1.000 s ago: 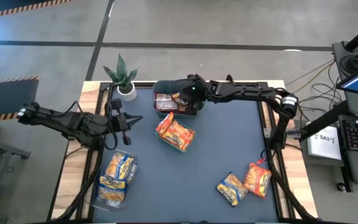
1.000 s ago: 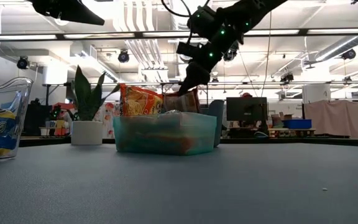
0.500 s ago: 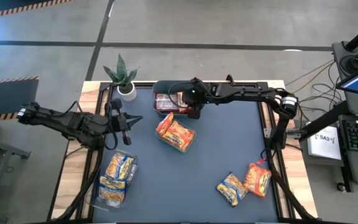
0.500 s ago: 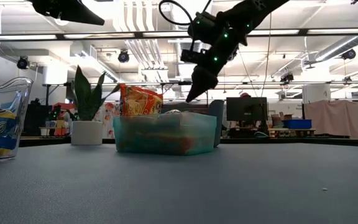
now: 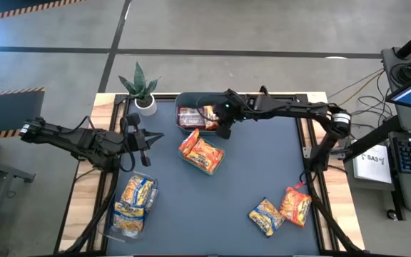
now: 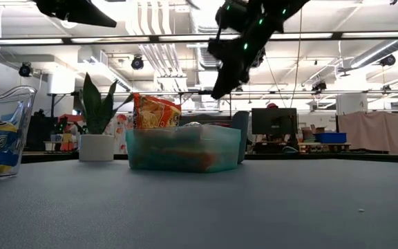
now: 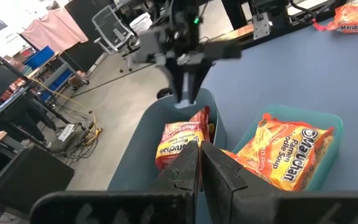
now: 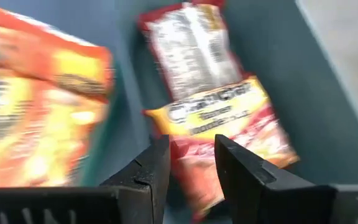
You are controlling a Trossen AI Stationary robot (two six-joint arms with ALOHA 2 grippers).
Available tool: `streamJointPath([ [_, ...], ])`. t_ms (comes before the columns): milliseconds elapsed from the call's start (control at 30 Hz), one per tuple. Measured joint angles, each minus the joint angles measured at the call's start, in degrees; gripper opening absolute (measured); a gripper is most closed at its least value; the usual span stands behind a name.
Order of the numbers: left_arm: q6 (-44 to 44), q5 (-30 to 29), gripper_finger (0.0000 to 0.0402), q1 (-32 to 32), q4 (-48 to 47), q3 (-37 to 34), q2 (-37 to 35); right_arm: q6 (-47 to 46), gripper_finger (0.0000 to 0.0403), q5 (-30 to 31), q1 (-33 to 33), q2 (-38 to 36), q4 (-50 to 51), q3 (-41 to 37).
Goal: Sort Maruchan noodles
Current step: Put the blue noodle pack into the transparent bin
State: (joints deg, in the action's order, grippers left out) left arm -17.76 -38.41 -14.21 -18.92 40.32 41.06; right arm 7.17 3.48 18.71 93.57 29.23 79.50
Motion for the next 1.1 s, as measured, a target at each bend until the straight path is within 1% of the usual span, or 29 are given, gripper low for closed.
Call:
streamJointPath([
  [133,0.02,0.01,0.0000,0.01,2.46,0.00,0.25,-6.09,0.0100,-3.88,-2.67,-3.61,4.82,0.00],
  [267,0.00,0.00,0.0000,-0.01,8.47,0.02,1.16,-10.56,0.0078,-6.70,-6.65,-7.05,8.36,-1.29],
  [433,0.27,0.09,0.0000,-0.01,12.11,0.02,3.36,-14.12,0.0051,-6.98,-13.34,-11.32,8.07,-6.20],
  [633,3.32,0.50,0.0000,-0.55,15.85,0.02,7.34,-22.60,0.0029,-6.47,-20.85,-15.02,6.05,-11.91],
  [867,6.17,1.71,0.0000,-2.83,20.08,0.02,11.61,-36.83,0.0018,-6.85,-28.94,-17.03,5.64,-17.14],
  [967,6.32,1.66,0.0000,-4.06,23.08,0.02,13.12,-42.95,0.0017,-9.62,-32.19,-16.95,6.71,-18.10],
  [1100,6.33,1.66,0.0000,-5.93,27.14,0.02,15.14,-53.32,0.0018,-12.12,-36.56,-16.25,9.12,-18.46],
])
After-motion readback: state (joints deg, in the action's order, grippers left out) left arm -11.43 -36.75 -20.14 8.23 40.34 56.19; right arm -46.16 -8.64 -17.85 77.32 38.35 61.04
